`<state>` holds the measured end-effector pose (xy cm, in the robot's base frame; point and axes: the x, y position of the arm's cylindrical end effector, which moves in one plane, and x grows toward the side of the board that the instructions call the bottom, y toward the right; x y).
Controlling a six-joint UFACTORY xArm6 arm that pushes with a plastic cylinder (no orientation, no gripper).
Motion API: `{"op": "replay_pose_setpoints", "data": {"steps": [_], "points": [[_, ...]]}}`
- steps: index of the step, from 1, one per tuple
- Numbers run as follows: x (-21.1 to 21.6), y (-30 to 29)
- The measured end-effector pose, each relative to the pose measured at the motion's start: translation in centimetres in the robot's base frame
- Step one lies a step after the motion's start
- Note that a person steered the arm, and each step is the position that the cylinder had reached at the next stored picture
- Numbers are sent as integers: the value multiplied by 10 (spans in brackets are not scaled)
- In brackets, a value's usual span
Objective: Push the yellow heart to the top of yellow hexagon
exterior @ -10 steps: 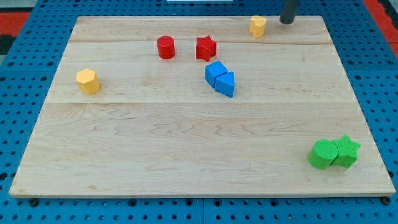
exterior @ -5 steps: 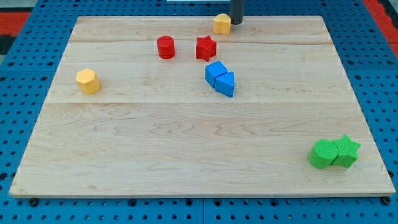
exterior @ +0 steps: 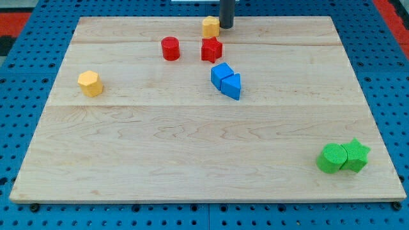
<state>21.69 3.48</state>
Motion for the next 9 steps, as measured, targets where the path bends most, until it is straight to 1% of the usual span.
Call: {"op": "replay_pose_setpoints", "data": {"steps": [7,9], "points": [[19,-120],[26,-178]]}}
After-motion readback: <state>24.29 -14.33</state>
